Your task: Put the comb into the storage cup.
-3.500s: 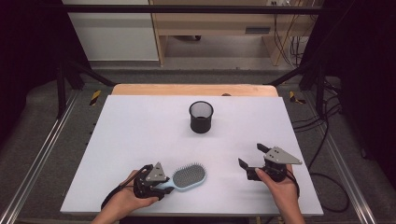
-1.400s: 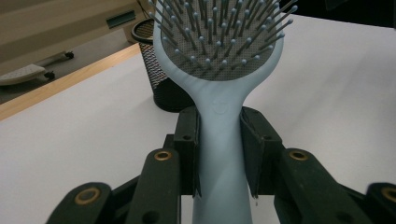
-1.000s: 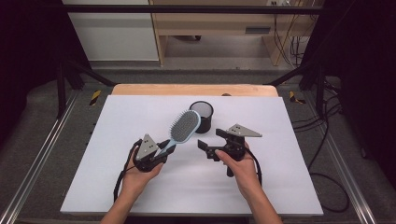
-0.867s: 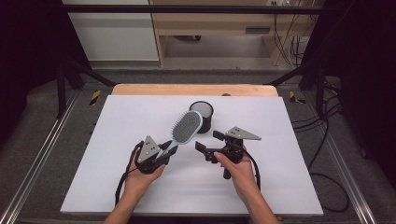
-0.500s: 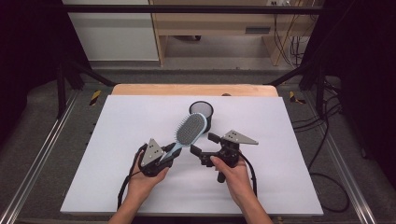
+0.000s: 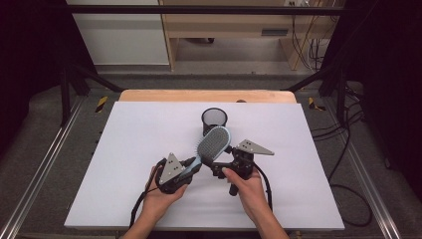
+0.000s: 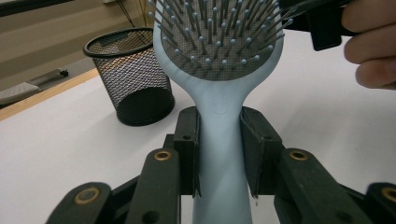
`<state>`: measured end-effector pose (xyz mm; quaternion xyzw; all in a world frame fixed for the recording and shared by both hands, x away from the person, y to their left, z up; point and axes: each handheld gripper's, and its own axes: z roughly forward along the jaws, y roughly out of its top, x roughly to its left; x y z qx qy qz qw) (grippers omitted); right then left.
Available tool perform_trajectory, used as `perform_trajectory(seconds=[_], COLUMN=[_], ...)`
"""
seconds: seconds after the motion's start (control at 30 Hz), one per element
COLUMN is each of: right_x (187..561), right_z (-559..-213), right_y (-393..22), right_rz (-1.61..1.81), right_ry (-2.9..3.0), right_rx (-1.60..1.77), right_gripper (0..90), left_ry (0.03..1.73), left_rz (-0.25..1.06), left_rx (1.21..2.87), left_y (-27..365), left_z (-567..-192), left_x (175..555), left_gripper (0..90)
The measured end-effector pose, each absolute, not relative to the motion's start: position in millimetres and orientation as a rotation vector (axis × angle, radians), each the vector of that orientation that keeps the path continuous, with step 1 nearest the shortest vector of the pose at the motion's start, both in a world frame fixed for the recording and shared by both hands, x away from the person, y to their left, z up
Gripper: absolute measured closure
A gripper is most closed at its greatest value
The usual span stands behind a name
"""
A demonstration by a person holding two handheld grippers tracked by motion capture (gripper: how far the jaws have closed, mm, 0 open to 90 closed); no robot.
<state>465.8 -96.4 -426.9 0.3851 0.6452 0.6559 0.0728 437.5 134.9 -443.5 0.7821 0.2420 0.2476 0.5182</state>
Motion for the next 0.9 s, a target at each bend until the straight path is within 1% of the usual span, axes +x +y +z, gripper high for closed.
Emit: perform_trajectory(seconds=[0.13, 0.2, 0.3, 0.33, 0.7, 0.9], right_x=[466, 466, 467, 467, 467, 468], right_z=[-427, -428, -428, -428, -429, -430], right_y=[-99, -100, -102, -103, -105, -107], right_rz=[1.982, 2.003, 2.024, 2.035, 2.031, 2.041], right_ry=[1.934, 1.930, 1.930, 1.924, 1.901, 1.886], right_rx=[1.164, 1.163, 1.178, 1.180, 1.217, 1.247], right_gripper=[8.5, 14.0, 15.4, 17.3, 19.6, 24.1], left_ry=[0.560, 0.544, 0.537, 0.537, 0.530, 0.528], left_rz=[0.594, 0.594, 0.601, 0.603, 0.603, 0.603], left_rx=[1.885, 1.886, 1.892, 1.892, 1.894, 1.898], left_y=[131, 129, 128, 127, 125, 124], left_z=[-444, -445, -445, -445, -447, -448], left_x=[435, 434, 433, 433, 432, 431], left_gripper=[69.1, 69.2, 69.2, 69.1, 69.1, 69.1])
